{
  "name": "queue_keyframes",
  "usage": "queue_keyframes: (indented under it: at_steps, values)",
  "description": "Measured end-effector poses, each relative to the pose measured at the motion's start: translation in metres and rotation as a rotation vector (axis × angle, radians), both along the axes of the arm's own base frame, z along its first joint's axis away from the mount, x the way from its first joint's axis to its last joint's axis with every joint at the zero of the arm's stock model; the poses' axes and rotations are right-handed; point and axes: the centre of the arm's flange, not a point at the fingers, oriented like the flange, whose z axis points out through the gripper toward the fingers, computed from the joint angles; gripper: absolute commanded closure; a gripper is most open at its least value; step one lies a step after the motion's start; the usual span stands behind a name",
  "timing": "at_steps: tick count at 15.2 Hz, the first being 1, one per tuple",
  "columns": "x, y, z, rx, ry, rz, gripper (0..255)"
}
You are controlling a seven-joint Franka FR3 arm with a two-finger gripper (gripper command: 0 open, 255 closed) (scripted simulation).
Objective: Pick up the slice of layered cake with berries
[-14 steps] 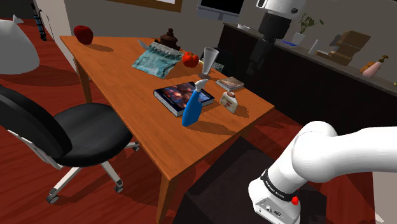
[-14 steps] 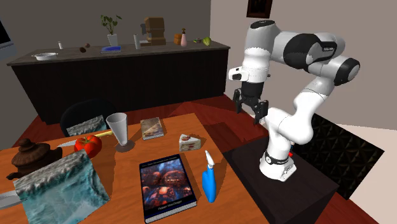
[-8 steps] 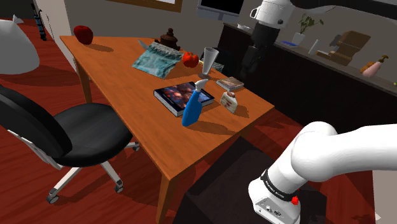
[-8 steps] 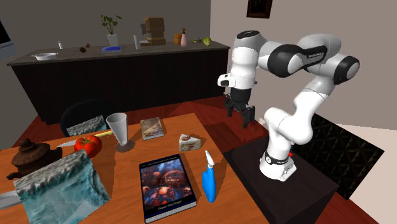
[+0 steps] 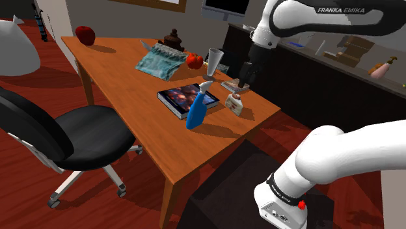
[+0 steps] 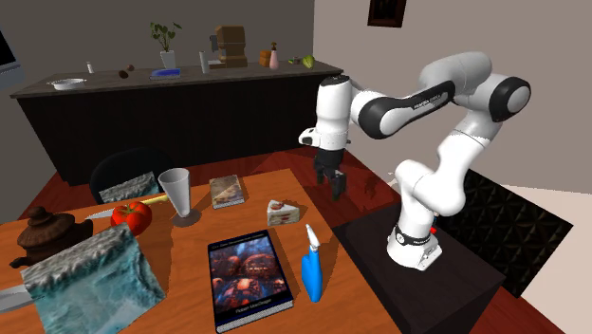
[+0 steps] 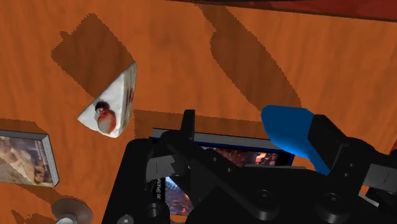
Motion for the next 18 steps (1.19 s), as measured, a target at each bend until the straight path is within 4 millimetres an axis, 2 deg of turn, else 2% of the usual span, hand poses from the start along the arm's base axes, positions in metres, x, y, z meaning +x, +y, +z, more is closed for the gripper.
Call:
queue_keyframes:
  at_steps: [15,18]
  values:
    - [0.051,-0.144,-0.123,-0.002,-0.014,-0.215,0]
    - [0.055,-0.174,-0.153,-0.002,-0.016,-0.258,0]
